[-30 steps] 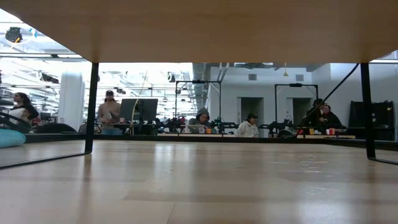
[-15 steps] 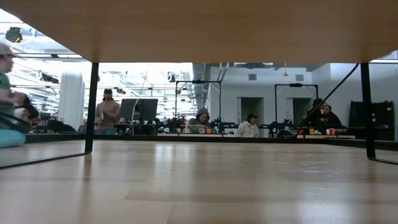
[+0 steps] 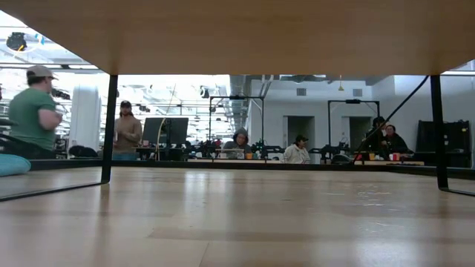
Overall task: Stack small to large cups/mugs on shelf
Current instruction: Put the transparent mug on the shelf
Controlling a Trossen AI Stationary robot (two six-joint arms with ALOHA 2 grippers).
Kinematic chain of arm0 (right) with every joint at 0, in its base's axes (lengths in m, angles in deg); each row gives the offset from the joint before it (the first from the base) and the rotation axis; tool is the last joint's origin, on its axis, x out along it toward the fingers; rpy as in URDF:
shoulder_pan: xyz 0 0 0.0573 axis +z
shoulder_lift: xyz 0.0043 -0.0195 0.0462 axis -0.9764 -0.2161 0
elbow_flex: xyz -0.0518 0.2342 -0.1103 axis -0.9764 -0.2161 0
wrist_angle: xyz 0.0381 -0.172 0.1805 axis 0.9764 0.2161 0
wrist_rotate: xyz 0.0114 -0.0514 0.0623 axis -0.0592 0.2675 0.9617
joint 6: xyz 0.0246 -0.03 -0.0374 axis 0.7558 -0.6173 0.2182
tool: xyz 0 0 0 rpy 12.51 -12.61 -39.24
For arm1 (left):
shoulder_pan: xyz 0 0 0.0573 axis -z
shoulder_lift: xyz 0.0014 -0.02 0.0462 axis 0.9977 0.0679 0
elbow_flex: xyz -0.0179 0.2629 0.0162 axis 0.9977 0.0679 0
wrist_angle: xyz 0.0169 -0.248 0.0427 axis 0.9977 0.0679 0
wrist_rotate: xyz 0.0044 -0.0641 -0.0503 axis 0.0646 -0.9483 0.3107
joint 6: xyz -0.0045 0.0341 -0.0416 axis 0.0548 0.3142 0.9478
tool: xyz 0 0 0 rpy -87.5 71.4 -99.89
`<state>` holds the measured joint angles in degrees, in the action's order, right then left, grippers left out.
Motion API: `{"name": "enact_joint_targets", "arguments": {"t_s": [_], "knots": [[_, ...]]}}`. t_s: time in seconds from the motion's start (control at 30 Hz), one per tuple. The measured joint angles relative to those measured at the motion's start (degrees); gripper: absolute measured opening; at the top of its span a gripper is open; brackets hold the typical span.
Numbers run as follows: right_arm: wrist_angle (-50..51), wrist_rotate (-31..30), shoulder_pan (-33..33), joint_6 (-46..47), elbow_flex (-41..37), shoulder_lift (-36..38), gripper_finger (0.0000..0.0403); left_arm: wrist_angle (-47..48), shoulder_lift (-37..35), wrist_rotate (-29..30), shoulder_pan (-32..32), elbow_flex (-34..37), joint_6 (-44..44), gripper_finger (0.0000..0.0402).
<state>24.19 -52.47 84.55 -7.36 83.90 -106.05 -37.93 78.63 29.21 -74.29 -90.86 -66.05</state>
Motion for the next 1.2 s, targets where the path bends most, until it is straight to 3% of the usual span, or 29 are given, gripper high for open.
{"name": "enact_joint_targets", "arguments": {"t_s": [0.17, 0.3, 0.5, 0.73, 0.93, 1.03, 1.13, 1.2], "knots": [[-1.8, 0.0, 0.0, 0.0, 0.0, 2.8, 0.0182, 0.1, 0.0, 1.5, 0.0, 0.0, 0.0, 0.0013], [-2.8, 0.0, 0.6, 0.0, 0.0, 6.6, 0.0198, 0.5, 0.0, 1.5, 0.0, -0.9, -0.1, 0.0011], [-3.2, 0.0, 3.5, 0.0, 0.0, 13.7, 0.0181, -2.8, 0.0, -1.6, 1.6, -8.2, 0.0, 0.0014], [-3.4, 0.0, 8.6, -1.8, 0.0, 20.5, 0.0154, -6.6, -0.1, -12.8, 8.6, -20.8, -1.6, 0.0012], [-3.3, -0.1, 11.1, -3.2, 0.0, 21.8, 0.014, -20.8, -0.1, -17.1, 17.8, -24.6, -13.0, 0.0015], [-3.1, 0.0, 11.8, -3.4, 0.0, 21.7, 0.0136, -28.8, -0.1, -22.6, 22.0, -24.7, -19.6, 0.0016], [-2.4, 0.0, 12.2, -4.3, 0.0, 21.3, 0.0133, -29.6, -0.2, -29.1, 25.4, -24.8, -24.4, 0.0016], [-1.3, 0.0, 12.1, -4.9, 0.0, 20.9, 0.0133, -26.0, -0.1, -28.8, 27.2, -24.8, -26.3, 0.0016]]}}
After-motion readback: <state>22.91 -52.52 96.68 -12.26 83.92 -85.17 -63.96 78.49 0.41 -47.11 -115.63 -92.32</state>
